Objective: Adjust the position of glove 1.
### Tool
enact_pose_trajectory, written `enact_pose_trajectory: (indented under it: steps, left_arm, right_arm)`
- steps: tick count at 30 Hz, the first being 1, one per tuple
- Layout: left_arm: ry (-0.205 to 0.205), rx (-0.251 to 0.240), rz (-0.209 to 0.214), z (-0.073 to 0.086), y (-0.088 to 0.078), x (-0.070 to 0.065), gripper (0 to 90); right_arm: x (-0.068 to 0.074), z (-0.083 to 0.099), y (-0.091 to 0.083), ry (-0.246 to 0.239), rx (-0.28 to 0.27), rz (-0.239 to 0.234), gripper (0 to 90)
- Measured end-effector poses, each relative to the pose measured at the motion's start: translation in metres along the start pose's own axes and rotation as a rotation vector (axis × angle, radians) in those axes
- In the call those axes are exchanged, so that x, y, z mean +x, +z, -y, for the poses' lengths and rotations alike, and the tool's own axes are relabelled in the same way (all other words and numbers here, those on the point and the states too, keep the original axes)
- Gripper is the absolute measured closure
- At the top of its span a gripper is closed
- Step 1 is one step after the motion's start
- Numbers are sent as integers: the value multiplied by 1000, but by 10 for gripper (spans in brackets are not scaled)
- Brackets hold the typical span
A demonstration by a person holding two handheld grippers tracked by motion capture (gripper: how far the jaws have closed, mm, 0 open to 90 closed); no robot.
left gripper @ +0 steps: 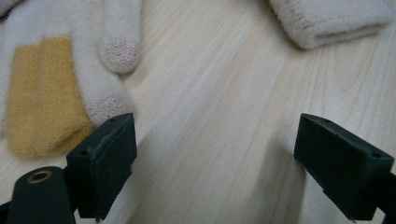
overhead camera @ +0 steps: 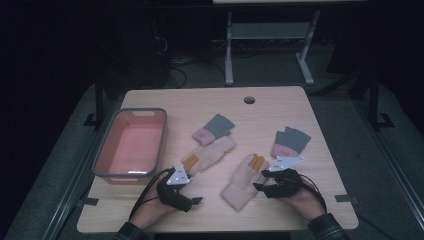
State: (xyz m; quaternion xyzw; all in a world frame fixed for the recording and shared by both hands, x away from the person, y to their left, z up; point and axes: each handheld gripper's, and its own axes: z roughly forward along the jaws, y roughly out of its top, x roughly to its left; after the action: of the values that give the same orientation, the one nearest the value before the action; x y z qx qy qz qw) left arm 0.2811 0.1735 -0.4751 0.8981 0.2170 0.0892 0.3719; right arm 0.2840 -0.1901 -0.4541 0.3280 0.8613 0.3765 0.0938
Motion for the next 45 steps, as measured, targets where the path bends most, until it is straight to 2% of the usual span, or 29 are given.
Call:
enact_pose_trajectory:
  steps: [6, 14, 21, 24, 25, 28, 29, 30, 33, 38, 42, 43, 45]
  left_arm:
    - [0, -2, 0, 0, 0, 0, 124]
    - [-7, -20, -5, 2, 0, -1, 124]
    - [-11, -10, -5, 1, 0, -2, 126]
    - [-9, 10, -7, -1, -1, -3, 145]
    - [-7, 15, -5, -2, -2, -3, 159]
    - [-38, 14, 9, -7, -4, -5, 212]
    - [-25, 16, 7, -9, -6, -6, 232]
    - [-19, 6, 4, -12, -7, -7, 267]
    - [-39, -26, -8, -22, -12, -7, 382]
    - [-89, -45, -37, -37, -12, 1, 547]
    - [-115, -45, -61, -47, -9, 10, 660]
    - [-109, -40, -67, -50, -9, 13, 685]
    - [-121, -42, -65, -56, -6, 18, 708]
  right_arm:
    - [-18, 18, -16, 28, -10, 74, 298]
    - [-39, 46, -31, 67, 0, 131, 190]
    - [-50, 57, -30, 91, -7, 168, 145]
    - [-52, 59, -29, 95, -13, 163, 134]
    - [-53, 60, -29, 99, -14, 164, 134]
    - [-53, 61, -28, 91, -25, 166, 126]
    - [-52, 61, -28, 90, -25, 163, 125]
    - [-52, 61, -28, 90, -25, 163, 125]
    - [-52, 60, -28, 93, -25, 162, 125]
    - [-52, 61, -28, 91, -25, 163, 125]
    - [-52, 61, -28, 91, -25, 163, 125]
    - [-52, 61, -28, 91, -25, 162, 125]
    - [-52, 61, -28, 91, -25, 162, 125]
